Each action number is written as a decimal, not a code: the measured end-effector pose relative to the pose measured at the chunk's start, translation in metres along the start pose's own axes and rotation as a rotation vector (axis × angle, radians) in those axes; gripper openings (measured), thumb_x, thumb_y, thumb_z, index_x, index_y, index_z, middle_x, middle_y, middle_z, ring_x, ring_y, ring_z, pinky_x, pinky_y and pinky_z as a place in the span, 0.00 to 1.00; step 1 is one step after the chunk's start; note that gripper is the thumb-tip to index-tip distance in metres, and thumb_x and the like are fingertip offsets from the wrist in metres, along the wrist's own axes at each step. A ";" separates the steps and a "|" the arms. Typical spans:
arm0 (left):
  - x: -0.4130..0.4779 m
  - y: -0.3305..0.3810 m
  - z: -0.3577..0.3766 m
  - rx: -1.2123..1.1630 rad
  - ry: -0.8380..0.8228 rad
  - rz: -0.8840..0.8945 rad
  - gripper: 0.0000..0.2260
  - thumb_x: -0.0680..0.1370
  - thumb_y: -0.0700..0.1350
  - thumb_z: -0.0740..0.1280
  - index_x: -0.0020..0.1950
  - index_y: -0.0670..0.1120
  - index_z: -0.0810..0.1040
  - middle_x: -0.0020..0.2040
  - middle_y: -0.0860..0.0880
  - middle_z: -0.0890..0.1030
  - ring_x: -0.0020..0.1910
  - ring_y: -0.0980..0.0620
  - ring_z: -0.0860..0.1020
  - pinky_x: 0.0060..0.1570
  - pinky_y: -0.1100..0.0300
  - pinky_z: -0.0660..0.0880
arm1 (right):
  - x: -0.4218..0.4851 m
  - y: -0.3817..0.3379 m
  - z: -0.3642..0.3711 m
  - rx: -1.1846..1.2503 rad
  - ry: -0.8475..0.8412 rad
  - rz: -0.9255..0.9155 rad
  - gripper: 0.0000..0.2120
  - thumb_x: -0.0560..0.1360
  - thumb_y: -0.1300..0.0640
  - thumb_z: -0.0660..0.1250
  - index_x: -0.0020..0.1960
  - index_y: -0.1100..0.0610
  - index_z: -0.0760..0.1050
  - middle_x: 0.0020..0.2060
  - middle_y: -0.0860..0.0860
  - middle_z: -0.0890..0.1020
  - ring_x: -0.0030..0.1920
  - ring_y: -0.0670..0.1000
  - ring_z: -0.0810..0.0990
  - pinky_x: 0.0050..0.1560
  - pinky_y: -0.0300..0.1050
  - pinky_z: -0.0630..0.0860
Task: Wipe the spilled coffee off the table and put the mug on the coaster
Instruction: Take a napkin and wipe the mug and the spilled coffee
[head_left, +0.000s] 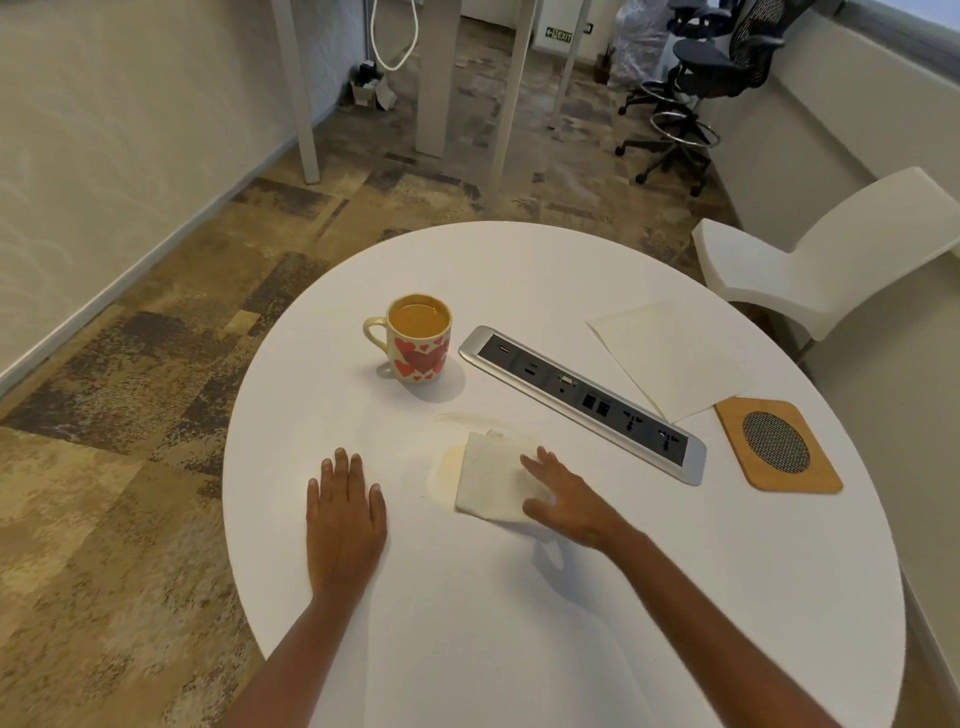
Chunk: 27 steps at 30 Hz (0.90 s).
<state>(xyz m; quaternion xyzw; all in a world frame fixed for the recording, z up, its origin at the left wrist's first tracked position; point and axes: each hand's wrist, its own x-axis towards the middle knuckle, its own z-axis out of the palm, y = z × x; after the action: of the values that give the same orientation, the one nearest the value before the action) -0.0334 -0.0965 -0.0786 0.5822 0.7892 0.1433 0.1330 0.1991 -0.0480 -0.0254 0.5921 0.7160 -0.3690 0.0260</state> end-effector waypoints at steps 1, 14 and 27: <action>0.000 0.000 0.000 -0.005 0.007 0.000 0.25 0.76 0.46 0.48 0.62 0.31 0.72 0.63 0.31 0.74 0.62 0.32 0.73 0.61 0.38 0.69 | 0.001 -0.008 0.009 0.037 0.052 0.042 0.31 0.78 0.53 0.59 0.76 0.57 0.49 0.77 0.55 0.46 0.77 0.52 0.44 0.74 0.45 0.46; -0.001 0.000 0.001 -0.080 0.049 -0.012 0.26 0.75 0.46 0.47 0.62 0.31 0.72 0.63 0.31 0.73 0.63 0.32 0.72 0.62 0.38 0.68 | 0.043 -0.078 0.074 0.165 0.396 0.513 0.36 0.77 0.53 0.56 0.73 0.69 0.39 0.75 0.66 0.42 0.76 0.62 0.40 0.75 0.55 0.44; 0.000 -0.003 0.003 -0.109 0.074 -0.002 0.25 0.75 0.46 0.48 0.62 0.32 0.72 0.63 0.31 0.73 0.63 0.32 0.72 0.61 0.38 0.68 | 0.044 -0.051 0.083 0.015 0.455 0.373 0.27 0.78 0.65 0.48 0.75 0.63 0.43 0.77 0.59 0.46 0.77 0.56 0.45 0.76 0.48 0.44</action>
<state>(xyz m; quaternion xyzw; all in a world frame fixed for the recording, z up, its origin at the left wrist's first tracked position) -0.0346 -0.0970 -0.0825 0.5674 0.7852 0.2074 0.1356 0.1086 -0.0591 -0.0816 0.7811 0.5796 -0.2209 -0.0722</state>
